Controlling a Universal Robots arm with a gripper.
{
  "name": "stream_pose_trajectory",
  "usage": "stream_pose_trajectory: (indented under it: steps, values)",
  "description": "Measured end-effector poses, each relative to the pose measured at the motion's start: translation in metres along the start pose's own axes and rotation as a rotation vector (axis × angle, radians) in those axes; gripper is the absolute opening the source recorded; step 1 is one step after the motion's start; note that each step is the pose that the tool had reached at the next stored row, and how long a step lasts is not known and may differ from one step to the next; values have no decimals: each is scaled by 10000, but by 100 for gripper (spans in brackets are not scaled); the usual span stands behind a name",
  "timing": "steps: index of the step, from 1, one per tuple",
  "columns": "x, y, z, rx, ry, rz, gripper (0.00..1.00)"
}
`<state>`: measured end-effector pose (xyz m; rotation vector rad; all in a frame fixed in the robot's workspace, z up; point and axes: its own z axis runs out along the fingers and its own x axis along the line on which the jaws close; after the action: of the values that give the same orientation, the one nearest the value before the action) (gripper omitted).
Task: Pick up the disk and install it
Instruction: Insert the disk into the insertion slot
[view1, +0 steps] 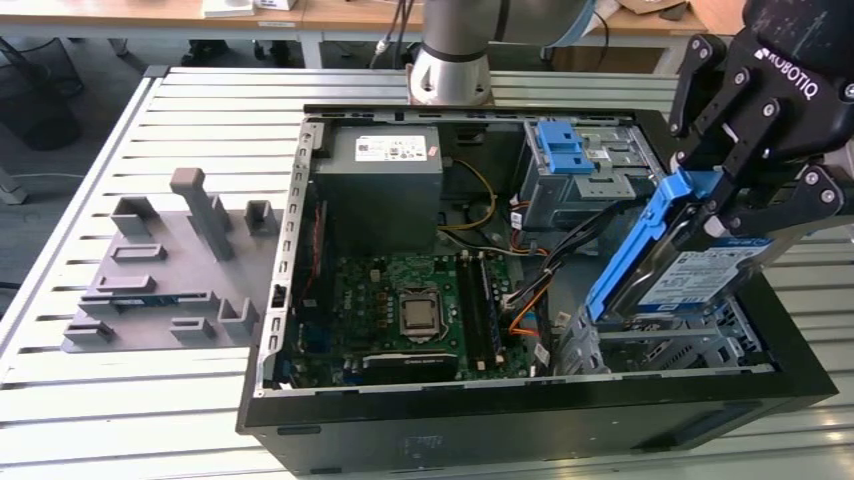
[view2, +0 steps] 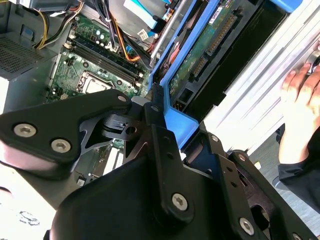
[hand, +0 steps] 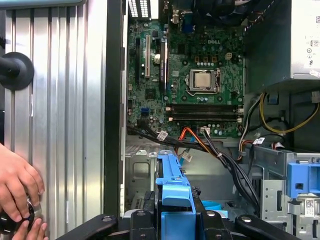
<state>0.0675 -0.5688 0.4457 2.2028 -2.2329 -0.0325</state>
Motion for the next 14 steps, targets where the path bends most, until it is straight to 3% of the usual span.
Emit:
stream_pose_trajectory:
  steps: [14]
  values:
    - [0,-45,55,0,-1,-1,36]
